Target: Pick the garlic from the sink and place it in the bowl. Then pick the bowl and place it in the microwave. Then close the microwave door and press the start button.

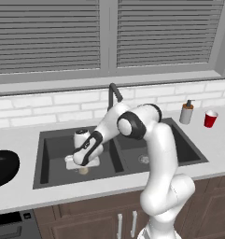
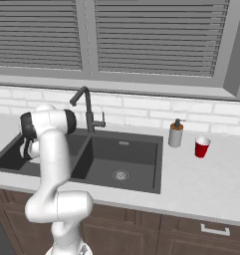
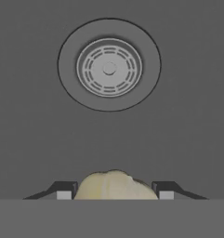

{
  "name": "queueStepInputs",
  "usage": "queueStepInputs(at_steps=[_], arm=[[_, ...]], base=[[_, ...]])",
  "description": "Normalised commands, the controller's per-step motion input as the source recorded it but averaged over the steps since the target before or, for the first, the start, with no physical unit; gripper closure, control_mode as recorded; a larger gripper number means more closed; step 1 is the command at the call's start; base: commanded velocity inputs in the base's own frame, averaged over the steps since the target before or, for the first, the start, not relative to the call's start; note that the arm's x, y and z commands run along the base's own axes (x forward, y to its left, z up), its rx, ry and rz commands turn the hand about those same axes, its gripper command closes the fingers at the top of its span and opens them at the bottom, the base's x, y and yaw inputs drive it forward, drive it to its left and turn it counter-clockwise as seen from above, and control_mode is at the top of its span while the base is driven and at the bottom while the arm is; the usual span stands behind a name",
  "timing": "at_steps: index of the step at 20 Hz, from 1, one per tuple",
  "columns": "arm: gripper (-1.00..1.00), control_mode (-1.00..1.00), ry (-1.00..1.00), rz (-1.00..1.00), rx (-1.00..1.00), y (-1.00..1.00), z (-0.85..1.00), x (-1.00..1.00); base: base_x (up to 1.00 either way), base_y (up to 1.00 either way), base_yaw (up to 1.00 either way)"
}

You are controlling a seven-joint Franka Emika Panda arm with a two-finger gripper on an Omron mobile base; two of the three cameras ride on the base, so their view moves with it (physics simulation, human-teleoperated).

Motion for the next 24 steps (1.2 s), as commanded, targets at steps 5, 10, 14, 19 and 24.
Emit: queueStepInputs(at_steps=[5,10,14,19,24], arm=[[1.00,-1.00,-0.05,-0.08,0.00,0.32,1.00,-0.26],[1.00,-1.00,0.00,-0.06,0.00,0.36,1.00,-0.20],[1.00,-1.00,0.00,-0.02,-0.01,0.54,1.00,-0.02],[1.00,-1.00,0.00,0.00,0.00,0.73,0.86,0.00],[1.00,-1.00,0.00,0.00,0.00,0.81,0.60,0.00]], base=[[0.00,0.00,0.00],[0.00,0.00,0.00],[0.00,0.00,0.00],[0.00,0.00,0.00],[0.00,0.00,0.00]])
